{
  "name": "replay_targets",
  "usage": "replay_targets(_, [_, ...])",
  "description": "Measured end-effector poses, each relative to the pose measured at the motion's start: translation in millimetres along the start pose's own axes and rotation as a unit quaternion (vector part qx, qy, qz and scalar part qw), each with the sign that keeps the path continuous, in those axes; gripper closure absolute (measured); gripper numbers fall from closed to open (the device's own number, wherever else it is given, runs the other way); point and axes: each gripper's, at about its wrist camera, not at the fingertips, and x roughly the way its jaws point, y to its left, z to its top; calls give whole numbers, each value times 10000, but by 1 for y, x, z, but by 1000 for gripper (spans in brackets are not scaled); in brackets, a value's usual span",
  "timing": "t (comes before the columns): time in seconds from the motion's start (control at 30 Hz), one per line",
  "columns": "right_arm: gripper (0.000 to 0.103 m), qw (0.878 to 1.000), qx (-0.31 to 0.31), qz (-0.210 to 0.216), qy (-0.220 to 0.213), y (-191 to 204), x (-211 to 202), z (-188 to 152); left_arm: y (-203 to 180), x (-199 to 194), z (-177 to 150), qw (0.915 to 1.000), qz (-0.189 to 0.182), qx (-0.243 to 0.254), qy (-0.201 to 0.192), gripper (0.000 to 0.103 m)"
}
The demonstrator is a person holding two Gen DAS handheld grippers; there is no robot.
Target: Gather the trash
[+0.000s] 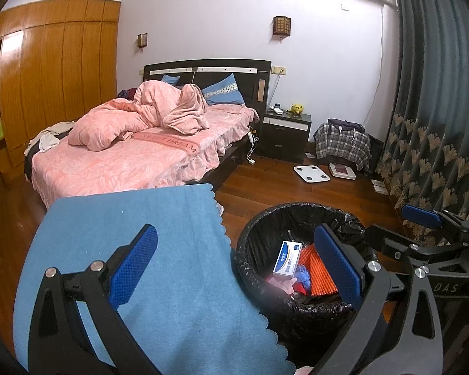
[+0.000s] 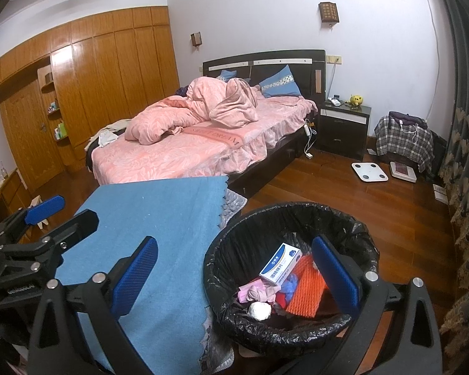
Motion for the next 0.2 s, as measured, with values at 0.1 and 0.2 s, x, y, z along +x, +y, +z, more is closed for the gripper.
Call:
replay_targets(0.1, [6, 10000, 9, -7, 8, 0, 1, -1, 4, 0, -7, 10000, 4, -17, 30, 5])
replay_targets(0.2, [6, 10000, 13, -11, 13, 1, 0, -2, 4, 2, -7, 10000, 10, -2, 20, 5])
